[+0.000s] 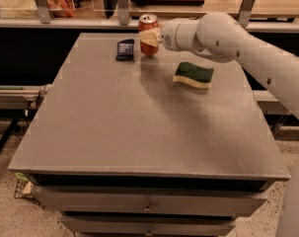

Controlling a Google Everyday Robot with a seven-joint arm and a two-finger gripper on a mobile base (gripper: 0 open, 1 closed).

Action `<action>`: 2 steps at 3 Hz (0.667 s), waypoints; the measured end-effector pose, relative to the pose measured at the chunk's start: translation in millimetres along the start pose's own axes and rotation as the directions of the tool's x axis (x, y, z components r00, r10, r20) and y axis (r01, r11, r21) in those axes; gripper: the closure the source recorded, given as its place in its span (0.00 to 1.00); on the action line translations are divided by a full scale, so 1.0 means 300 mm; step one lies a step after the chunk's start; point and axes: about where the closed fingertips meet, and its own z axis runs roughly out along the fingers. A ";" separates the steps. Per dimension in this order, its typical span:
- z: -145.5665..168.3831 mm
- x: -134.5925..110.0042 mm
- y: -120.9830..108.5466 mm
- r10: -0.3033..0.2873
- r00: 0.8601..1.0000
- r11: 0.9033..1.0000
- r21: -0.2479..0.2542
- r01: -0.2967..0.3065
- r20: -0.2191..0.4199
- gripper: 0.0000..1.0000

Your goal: Move coke can near rxbar blueberry

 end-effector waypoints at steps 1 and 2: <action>0.000 0.024 0.002 0.007 1.000 1.000 0.001 -0.007 -0.010 0.00; 0.000 0.024 0.002 0.007 1.000 1.000 0.001 -0.007 -0.010 0.00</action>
Offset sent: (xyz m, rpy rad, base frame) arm -0.0046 -0.0057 -0.0198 0.0038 0.0400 -0.0034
